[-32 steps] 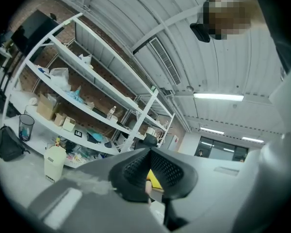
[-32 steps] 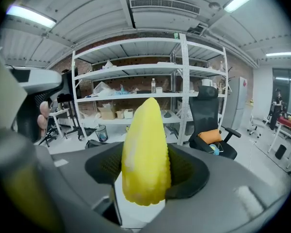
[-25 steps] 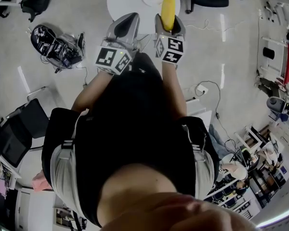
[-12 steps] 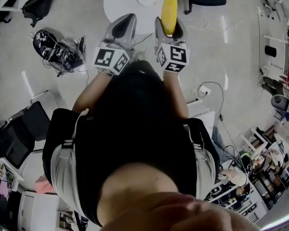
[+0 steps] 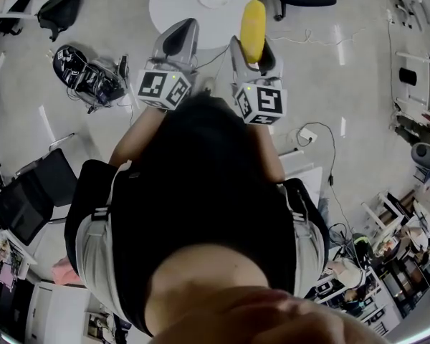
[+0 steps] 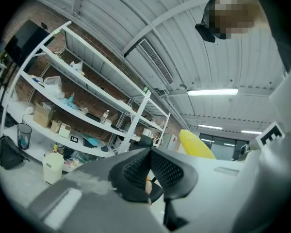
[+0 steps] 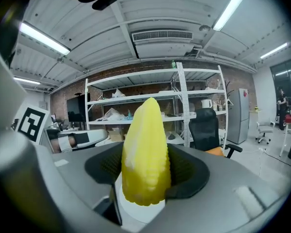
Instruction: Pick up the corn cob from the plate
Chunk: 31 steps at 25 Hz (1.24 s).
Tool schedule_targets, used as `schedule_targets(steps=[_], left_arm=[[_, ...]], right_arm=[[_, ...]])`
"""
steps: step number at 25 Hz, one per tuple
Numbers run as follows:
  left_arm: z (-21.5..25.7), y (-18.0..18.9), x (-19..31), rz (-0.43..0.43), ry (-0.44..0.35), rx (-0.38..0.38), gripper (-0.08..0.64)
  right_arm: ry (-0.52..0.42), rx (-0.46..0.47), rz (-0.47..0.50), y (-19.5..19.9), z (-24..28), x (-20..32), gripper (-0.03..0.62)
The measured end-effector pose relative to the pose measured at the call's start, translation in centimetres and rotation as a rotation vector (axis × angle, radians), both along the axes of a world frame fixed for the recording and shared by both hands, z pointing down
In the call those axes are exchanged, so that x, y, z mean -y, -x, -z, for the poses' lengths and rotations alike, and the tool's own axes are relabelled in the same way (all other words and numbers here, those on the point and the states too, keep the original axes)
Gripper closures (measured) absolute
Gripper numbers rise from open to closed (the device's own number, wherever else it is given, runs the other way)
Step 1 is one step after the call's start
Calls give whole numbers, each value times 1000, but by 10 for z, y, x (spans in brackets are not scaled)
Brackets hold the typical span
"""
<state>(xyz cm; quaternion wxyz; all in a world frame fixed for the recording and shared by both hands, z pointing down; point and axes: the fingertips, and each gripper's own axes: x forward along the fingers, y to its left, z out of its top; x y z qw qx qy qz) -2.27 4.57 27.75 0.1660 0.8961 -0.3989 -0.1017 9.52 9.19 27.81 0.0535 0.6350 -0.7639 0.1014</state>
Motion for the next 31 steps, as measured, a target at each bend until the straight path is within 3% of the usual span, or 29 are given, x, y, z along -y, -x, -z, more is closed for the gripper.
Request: schedule_targets(steps=[13, 31], left_arm=[[1, -21, -9, -18, -9, 32, 554], [8, -21, 4, -9, -8, 18, 554]], right_arm=[[-22, 11, 20, -17, -1, -7, 328], [-33, 2, 33, -13, 8, 4, 328]])
